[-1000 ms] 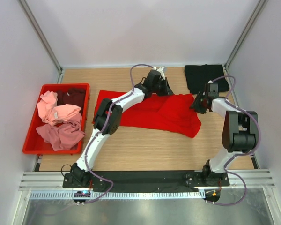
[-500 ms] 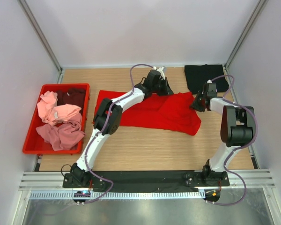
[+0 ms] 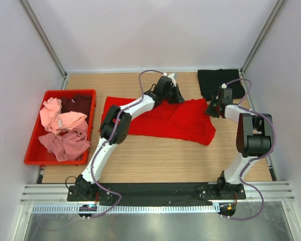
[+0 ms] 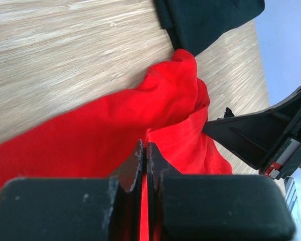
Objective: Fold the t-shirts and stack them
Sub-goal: Fold the tshirt
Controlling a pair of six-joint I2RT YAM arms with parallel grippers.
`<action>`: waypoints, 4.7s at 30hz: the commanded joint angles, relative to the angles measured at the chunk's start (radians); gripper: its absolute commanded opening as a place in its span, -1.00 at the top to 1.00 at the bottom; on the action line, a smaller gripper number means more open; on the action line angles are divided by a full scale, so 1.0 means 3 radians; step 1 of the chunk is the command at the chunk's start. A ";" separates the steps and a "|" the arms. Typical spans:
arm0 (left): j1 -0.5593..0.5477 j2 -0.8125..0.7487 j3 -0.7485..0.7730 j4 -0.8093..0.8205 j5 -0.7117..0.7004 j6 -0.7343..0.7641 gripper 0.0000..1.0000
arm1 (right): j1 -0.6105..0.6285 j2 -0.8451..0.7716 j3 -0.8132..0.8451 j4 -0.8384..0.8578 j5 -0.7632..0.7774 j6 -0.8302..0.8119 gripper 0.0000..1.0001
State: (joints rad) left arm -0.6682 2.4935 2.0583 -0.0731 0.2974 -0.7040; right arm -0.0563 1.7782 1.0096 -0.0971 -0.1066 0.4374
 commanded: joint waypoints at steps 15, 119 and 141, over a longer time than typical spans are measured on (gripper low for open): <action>-0.0002 -0.0519 -0.0469 0.0228 -0.0730 -0.0189 0.99 | 0.0014 -0.0528 -0.0384 0.1013 -0.0314 -0.0236 0.98; 0.0412 -0.2861 -0.3604 -0.1971 -0.2459 -0.0097 0.09 | 0.0142 -0.1401 -0.0011 -0.1768 0.0724 0.0250 0.48; 0.1061 -0.2687 -0.3450 -0.1970 -0.2203 0.0026 0.99 | 0.0162 -0.1908 -0.0169 -0.1625 0.0141 0.0122 0.45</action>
State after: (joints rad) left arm -0.3496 1.6821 1.0271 -0.6411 -0.3302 -0.6758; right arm -0.0135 1.2499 0.9649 -0.6201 -0.0242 0.4938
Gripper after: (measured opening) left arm 0.004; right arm 0.272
